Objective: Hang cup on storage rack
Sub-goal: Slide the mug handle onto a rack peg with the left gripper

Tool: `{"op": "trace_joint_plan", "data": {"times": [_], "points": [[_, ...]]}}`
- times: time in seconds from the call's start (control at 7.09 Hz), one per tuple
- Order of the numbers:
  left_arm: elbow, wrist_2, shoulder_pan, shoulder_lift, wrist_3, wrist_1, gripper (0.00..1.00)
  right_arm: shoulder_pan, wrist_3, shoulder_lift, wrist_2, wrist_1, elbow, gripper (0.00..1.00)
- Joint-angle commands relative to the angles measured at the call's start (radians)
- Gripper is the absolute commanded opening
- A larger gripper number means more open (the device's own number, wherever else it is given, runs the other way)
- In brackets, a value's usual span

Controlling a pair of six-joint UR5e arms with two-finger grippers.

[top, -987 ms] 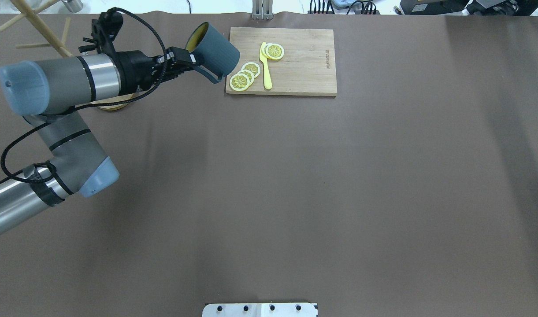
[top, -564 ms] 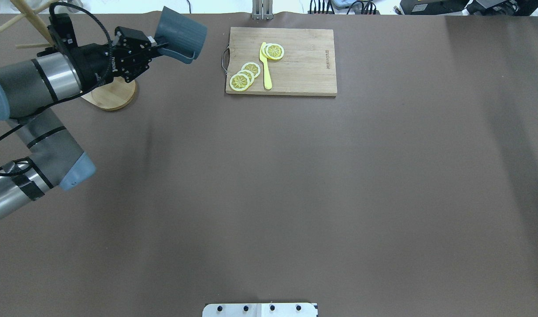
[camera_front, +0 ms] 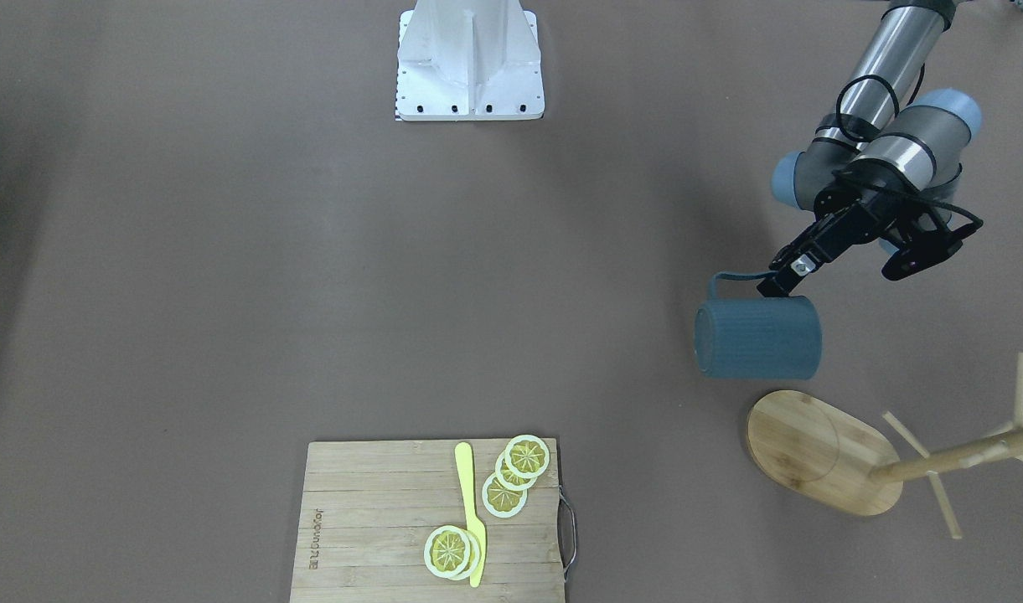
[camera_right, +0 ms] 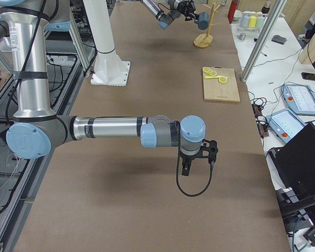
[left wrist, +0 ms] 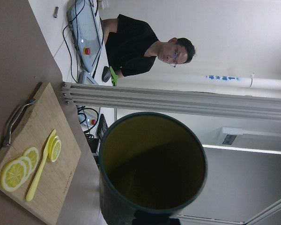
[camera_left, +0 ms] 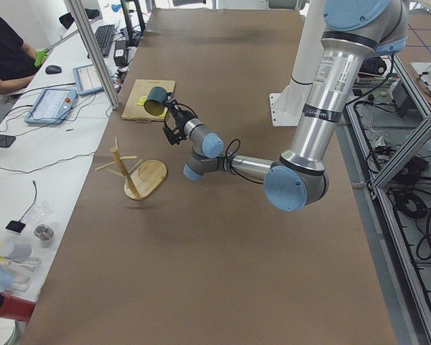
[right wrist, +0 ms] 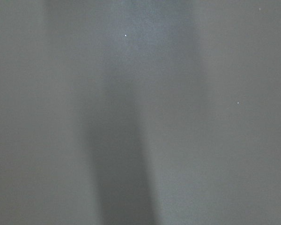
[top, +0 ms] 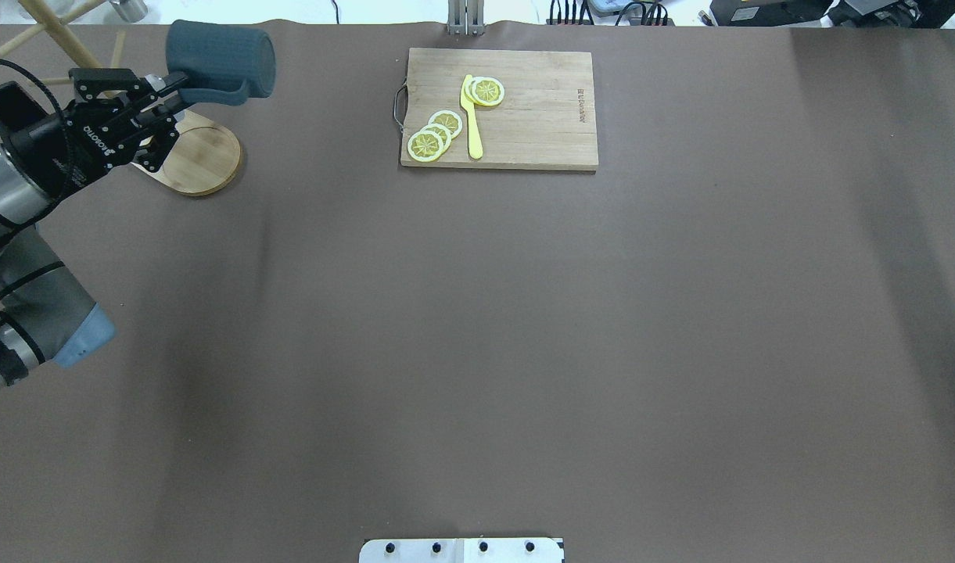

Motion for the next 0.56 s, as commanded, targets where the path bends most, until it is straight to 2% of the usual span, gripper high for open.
{"op": "trace_joint_plan", "data": {"times": [0.0, 0.28, 0.42], "points": [[0.045, 0.082, 0.001, 0.008, -0.172, -0.114, 0.0, 0.0, 0.0, 0.003, 0.0, -0.001, 0.007, 1.0], [0.081, 0.177, 0.004, -0.003, -0.185, -0.22, 0.0, 0.0, 0.0, 0.001, 0.001, -0.001, 0.009, 1.0], [0.086, 0.218, 0.001, -0.007, -0.17, -0.219, 0.0, 0.0, 0.0, 0.0, 0.0, -0.001, 0.015, 1.0]]}}
